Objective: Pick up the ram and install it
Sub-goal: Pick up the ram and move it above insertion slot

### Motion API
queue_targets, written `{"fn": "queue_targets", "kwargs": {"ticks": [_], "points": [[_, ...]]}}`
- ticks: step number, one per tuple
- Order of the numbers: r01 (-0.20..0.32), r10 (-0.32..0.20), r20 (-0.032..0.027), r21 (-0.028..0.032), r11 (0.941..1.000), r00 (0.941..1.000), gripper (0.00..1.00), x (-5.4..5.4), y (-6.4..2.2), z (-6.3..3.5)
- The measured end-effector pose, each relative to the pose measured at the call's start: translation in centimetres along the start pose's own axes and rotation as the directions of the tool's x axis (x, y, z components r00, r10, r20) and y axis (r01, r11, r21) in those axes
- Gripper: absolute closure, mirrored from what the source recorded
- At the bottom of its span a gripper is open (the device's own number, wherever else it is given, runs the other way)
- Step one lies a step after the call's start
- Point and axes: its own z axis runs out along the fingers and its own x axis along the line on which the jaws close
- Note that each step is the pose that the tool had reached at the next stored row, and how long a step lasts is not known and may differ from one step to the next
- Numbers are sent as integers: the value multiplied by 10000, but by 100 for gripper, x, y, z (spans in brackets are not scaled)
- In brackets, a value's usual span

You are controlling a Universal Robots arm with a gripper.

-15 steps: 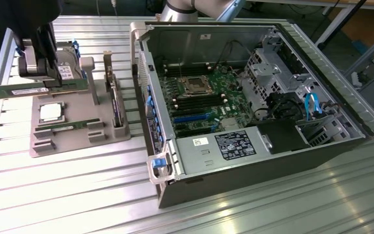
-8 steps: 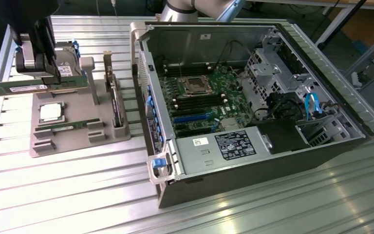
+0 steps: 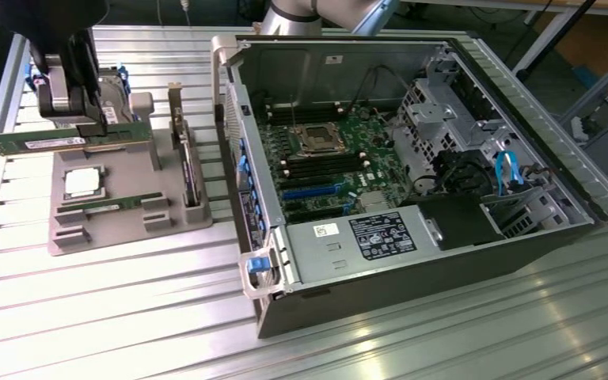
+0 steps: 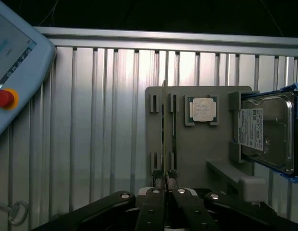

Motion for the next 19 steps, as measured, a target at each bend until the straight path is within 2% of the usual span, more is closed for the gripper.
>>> {"fn": "queue_targets", "kwargs": {"ticks": [8, 15, 19], "points": [[0, 0, 0, 0, 10000, 10000, 88, 7, -222, -9], [0, 0, 0, -1, 10000, 10000, 88, 12, -364, -16], [0, 0, 0, 0, 10000, 10000, 88, 16, -479, -20]]}}
